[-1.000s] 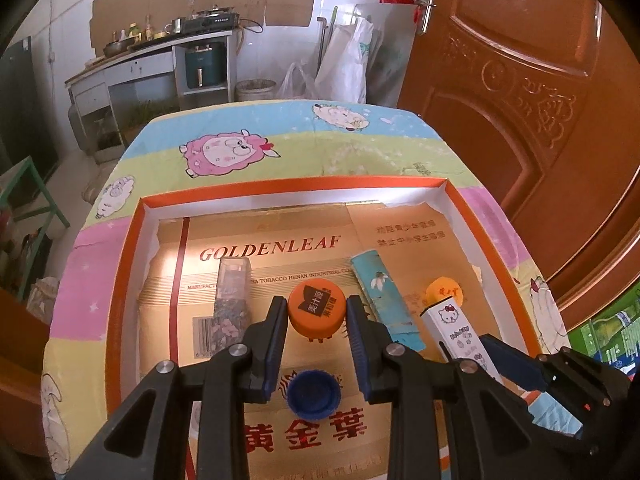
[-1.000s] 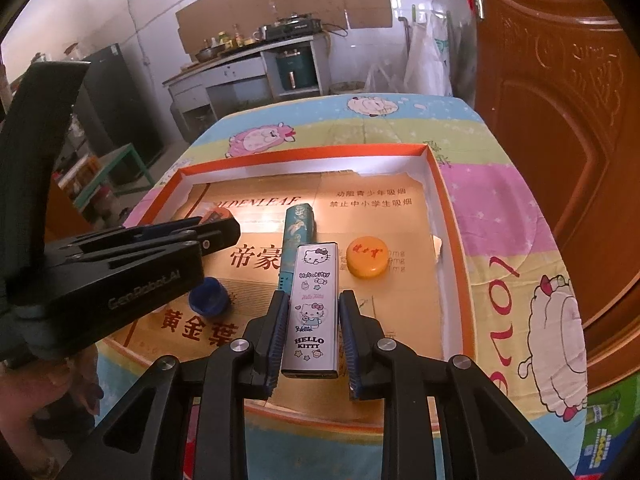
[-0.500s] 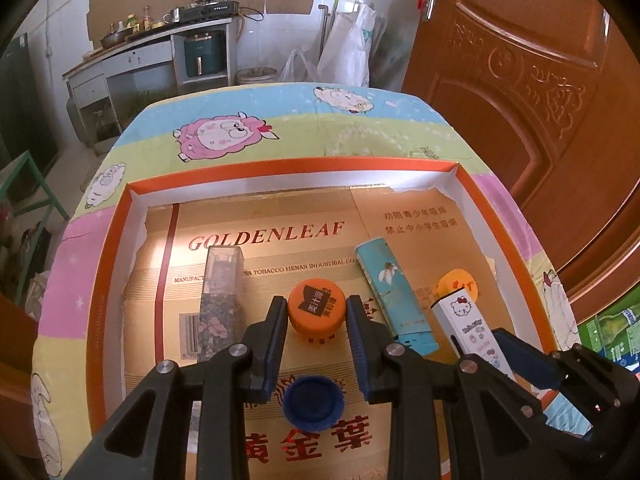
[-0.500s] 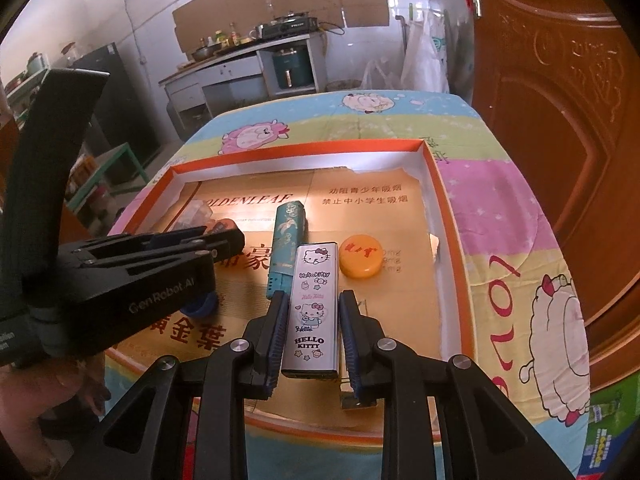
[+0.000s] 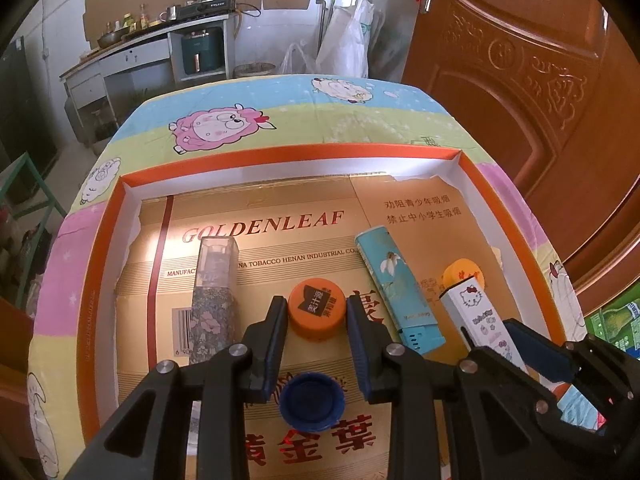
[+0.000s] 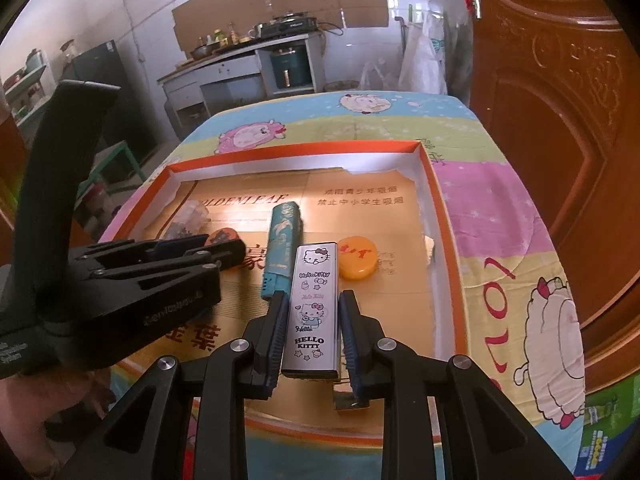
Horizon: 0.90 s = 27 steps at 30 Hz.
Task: Organize rigid objects
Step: 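Lower both items into the box and open both tools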
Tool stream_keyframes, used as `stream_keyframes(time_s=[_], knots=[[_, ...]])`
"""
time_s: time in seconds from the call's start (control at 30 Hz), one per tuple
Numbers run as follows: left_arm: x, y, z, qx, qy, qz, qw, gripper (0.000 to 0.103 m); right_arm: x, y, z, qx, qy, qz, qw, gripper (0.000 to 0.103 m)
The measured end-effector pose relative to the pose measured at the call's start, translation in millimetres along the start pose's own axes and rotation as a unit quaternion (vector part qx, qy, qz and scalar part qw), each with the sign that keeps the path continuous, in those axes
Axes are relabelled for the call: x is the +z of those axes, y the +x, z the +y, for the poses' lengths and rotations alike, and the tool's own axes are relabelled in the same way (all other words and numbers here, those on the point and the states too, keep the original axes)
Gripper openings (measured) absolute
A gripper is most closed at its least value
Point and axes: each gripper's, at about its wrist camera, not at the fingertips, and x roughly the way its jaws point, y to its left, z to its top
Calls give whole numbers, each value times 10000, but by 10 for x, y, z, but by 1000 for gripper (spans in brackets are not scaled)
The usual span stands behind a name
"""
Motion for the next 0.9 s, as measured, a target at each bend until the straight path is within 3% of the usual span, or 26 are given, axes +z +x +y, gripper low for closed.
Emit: stream_keyframes(time_s=[0.37, 0.5, 0.9], knots=[[-48, -36, 22, -17, 1, -164, 9999, 31, -12, 13, 40, -90, -113, -25, 9999, 27], [-61, -64, 18, -49, 31, -199, 9998, 42, -17, 14, 56, -83, -145, -41, 9999, 28], [-70, -206, 32, -116, -10, -366, 9993, 43, -32, -1, 56, -158, -194, -97, 9996, 29]])
